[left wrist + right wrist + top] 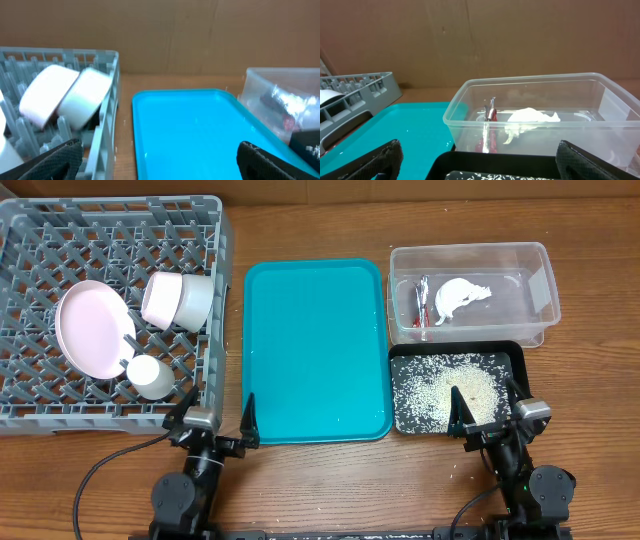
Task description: Sort waste into correct bins and load items into the dishwasher
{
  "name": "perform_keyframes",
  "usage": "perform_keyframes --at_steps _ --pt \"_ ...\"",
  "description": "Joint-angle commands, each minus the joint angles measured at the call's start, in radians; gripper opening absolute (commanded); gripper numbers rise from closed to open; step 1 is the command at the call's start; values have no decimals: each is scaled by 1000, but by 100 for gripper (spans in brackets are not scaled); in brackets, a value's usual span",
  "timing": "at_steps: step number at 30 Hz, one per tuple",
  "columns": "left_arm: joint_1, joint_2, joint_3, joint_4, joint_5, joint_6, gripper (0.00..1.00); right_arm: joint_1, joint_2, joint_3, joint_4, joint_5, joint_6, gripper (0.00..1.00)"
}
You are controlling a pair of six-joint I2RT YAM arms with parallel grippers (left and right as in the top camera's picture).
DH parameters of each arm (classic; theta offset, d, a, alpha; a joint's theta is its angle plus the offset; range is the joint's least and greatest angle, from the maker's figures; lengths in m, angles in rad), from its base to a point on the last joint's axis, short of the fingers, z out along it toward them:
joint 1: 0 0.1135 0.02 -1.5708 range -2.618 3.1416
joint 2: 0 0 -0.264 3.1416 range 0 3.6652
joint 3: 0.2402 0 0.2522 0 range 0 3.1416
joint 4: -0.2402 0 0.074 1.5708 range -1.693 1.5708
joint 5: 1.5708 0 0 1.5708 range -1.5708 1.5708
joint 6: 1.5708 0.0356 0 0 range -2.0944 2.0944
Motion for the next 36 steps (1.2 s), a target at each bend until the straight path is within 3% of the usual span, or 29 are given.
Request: perform_keyframes --at_steps 1,36 --pt "6 -13 -3 -9 11 -11 100 -7 -10 -11 7 0 -3 100" --pt "6 -10 -3 -34 11 -11 100 -7 -10 -11 7 0 -3 100"
